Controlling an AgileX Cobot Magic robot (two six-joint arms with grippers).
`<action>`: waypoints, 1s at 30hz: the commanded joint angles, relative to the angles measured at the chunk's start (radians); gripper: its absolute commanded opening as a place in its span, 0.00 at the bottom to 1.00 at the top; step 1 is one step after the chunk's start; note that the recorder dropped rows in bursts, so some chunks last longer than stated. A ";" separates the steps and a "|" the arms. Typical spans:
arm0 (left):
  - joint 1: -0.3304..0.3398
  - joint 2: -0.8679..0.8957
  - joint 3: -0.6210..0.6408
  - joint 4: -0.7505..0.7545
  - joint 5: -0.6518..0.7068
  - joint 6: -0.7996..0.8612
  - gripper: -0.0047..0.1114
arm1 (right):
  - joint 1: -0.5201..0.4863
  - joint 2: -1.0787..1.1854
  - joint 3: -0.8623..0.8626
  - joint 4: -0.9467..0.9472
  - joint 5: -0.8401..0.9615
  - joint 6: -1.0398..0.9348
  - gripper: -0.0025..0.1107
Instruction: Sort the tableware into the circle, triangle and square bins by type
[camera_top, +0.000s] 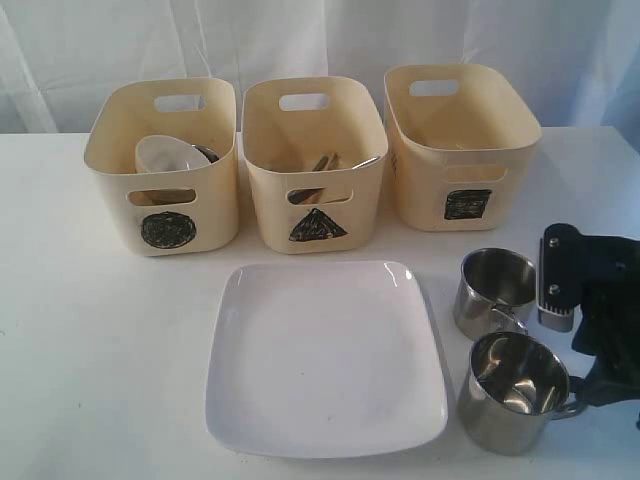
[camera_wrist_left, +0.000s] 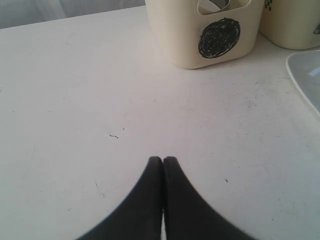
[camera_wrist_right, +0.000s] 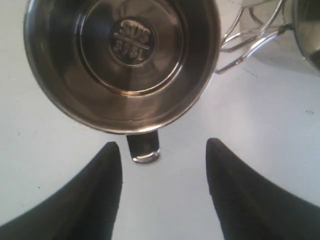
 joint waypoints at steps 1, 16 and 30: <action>0.003 -0.005 0.004 -0.002 0.003 -0.002 0.04 | -0.001 0.011 0.006 0.004 -0.021 -0.011 0.45; 0.003 -0.005 0.004 -0.002 0.003 -0.002 0.04 | -0.001 0.061 0.006 0.006 -0.028 -0.011 0.45; 0.003 -0.005 0.004 -0.002 0.003 -0.002 0.04 | -0.001 0.072 0.006 0.004 -0.028 -0.011 0.16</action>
